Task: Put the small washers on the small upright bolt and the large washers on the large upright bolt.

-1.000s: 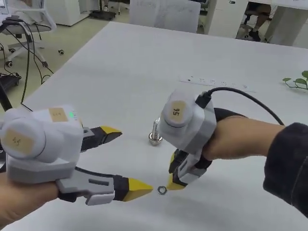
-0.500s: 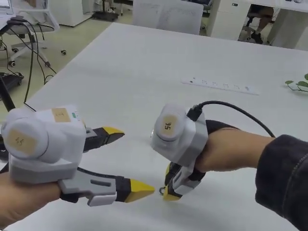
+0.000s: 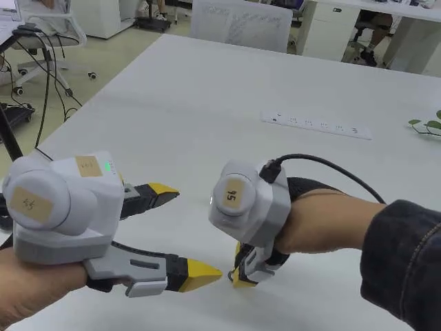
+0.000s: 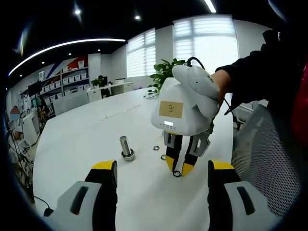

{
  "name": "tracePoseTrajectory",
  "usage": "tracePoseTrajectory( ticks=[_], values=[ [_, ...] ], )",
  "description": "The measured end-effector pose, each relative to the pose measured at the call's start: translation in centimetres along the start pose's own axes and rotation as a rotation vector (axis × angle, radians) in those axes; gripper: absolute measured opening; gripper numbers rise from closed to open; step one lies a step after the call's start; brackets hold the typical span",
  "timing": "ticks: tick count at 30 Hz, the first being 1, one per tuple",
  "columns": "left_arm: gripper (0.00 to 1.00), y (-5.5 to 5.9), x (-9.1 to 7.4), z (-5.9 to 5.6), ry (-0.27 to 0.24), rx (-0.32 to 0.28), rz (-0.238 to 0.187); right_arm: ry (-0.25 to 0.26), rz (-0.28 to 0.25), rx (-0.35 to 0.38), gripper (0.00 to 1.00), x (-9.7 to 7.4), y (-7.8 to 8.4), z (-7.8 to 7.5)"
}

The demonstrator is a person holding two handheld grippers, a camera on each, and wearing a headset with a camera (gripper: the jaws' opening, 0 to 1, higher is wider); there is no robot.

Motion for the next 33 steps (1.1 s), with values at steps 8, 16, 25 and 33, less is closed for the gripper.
tracePoseTrajectory(
  ticks=[8, 16, 25, 33],
  values=[
    [0.76, -0.1, -0.1, 0.0, 0.001, 0.000, -0.004, 0.010, 0.006, -0.007, 0.14, 0.0, -0.1, 0.1],
    [0.76, -0.1, -0.2, 0.0, -0.002, 0.000, -0.005, -0.005, 0.003, 0.006, 0.11, -0.1, -0.1, -0.1],
    [0.75, -0.1, -0.2, 0.1, -0.003, -0.002, -0.004, 0.014, -0.040, -0.006, 0.17, 0.2, -1.2, -0.4],
    [0.75, 0.0, -0.2, 0.2, -0.009, -0.003, -0.002, 0.017, -0.046, -0.020, 0.18, 0.4, -1.8, -0.6]
  ],
)
Point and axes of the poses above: the centre of the closed fingertips' face, and the gripper's own axes: x roughly forward along the fingers, z roughly to its left, y roughly out of its underside, the point moved 4 cm from there along -x, roughly backward along the fingers, and after that the axes turned 3 degrees about -x, right-handed, at the moved point
